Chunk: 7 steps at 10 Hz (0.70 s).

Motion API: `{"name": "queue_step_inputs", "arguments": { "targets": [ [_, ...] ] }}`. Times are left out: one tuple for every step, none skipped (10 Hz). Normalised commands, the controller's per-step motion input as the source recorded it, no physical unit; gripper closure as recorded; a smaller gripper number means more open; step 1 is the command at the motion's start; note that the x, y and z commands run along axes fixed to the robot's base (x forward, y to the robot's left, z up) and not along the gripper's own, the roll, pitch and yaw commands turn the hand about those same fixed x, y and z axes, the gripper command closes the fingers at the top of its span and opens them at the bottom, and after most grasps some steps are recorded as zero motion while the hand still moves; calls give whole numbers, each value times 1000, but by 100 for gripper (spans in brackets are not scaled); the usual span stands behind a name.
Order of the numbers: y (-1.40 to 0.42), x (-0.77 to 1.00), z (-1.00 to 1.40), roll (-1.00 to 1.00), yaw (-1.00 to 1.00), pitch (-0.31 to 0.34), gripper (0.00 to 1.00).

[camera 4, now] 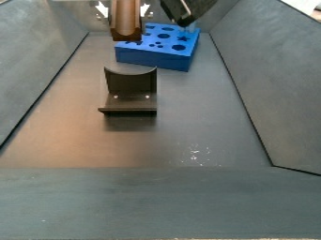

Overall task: Pick up the arch object. Move up. Place the arch object on the fixture. Regrasp the arch object. Move to above the board. Insert the arch object.
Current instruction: Place the arch object on the fixture.

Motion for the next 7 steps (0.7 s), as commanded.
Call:
{"name": "queue_step_inputs", "arguments": {
  "targets": [
    [30,66,2,-217,-121,143,100],
    [70,113,-1000,-1000,-197,32,100],
    [75,115,-1000,-1000,-199,9,100],
    [84,124,-1000,-1000,-194,11,100],
    [85,135,-1000,-1000,-187,18,100],
    [93,142,-1000,-1000,-187,14,100],
    [102,154,-1000,-995,-191,-2,100]
  ]
}}
